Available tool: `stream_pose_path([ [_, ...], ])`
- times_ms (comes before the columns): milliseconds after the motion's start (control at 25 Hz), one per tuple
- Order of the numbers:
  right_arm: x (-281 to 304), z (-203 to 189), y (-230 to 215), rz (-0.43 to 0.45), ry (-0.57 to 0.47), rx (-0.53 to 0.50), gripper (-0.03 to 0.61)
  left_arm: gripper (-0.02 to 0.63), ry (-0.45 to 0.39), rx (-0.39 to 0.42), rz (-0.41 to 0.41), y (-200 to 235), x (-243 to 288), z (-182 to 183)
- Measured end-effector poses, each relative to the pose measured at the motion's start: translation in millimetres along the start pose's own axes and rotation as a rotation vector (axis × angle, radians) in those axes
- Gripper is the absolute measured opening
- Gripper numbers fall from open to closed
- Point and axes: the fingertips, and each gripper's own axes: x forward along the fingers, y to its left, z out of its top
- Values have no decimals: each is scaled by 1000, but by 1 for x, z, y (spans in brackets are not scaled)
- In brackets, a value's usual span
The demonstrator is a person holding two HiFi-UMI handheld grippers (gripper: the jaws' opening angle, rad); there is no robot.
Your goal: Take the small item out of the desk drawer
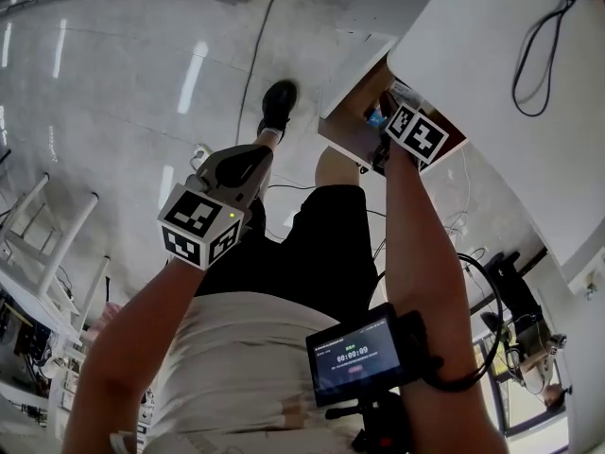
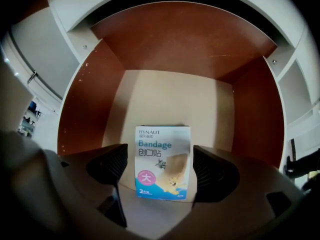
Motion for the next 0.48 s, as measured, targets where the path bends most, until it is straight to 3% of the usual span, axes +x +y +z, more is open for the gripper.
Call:
stream_pose_path([
  [480,5,3,-1,-54,-21,31,353,14,-19,-30,14,6,-11,-5],
])
